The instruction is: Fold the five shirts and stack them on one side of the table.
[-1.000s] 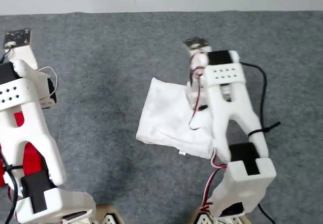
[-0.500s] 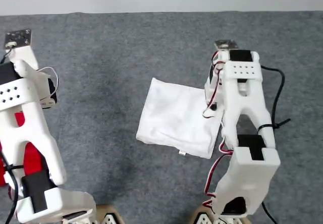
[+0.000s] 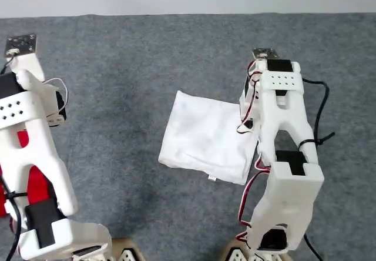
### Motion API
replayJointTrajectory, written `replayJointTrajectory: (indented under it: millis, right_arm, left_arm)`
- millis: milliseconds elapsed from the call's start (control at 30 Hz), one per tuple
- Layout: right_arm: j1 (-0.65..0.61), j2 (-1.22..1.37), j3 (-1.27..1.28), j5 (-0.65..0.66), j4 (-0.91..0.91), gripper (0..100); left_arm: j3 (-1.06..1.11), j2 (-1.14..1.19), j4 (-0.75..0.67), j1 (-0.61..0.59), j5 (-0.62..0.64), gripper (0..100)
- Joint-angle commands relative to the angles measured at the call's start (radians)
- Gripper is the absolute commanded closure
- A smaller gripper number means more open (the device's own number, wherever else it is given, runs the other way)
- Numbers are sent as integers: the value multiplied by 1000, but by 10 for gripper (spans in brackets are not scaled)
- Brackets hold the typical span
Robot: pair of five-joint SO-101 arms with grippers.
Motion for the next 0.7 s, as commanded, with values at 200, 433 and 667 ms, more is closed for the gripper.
replayJointTrajectory:
  millis: [200,433,667]
  right_arm:
    - [33,-5,-57,-12,-13,877]
    - [13,-4,-57,-11,-47,879]
    - [-18,-2,-57,-11,-59,880]
  left_arm:
    - [-15,-37,26,-2,8,994]
    - [36,-37,25,-2,8,994]
    - [36,-38,25,-2,8,994]
